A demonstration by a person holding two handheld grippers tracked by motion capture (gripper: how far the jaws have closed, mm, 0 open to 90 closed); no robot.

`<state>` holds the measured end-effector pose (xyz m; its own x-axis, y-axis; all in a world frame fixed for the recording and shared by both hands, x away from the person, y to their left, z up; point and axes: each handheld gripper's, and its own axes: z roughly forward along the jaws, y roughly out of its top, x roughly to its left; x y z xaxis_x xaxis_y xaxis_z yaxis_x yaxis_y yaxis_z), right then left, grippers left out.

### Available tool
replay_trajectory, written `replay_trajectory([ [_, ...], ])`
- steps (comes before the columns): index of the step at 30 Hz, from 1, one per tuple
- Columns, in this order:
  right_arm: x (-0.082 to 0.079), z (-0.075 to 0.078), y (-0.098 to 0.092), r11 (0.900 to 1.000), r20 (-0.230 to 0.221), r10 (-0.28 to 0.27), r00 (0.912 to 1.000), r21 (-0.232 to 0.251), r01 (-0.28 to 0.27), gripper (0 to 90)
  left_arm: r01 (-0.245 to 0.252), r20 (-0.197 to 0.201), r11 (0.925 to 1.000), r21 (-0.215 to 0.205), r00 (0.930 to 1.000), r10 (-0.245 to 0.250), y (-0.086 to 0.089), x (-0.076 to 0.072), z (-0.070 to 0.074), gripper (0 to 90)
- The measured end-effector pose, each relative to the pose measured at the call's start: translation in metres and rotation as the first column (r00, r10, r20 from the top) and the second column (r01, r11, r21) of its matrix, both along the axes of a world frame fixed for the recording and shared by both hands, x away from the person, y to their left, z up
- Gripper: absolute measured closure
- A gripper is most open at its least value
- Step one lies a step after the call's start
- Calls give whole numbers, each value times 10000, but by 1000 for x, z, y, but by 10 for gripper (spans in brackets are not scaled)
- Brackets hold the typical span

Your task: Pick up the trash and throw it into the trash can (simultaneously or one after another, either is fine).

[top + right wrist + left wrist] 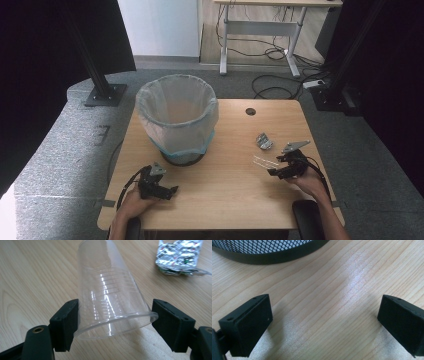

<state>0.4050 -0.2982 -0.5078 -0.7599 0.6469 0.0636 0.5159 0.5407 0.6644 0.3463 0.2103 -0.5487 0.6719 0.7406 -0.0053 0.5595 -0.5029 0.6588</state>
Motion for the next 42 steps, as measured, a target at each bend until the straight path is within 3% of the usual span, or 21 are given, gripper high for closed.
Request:
replay_trajectory([
  [5,-3,9,-1,9985,42,-387,9992,394,385,240,-2,1,10000,-2,10000,2,0,0,0,0],
  [12,-7,26,3,9963,274,-543,9981,682,523,240,0,1,10000,2,10000,0,0,0,0,0],
  [28,-6,67,6,9928,198,-696,9974,987,673,240,-9,8,10000,17,10000,9,0,0,0,0],
  [42,1,104,15,9921,414,-668,9969,1089,619,240,0,3,10000,8,10000,0,0,0,0,0],
])
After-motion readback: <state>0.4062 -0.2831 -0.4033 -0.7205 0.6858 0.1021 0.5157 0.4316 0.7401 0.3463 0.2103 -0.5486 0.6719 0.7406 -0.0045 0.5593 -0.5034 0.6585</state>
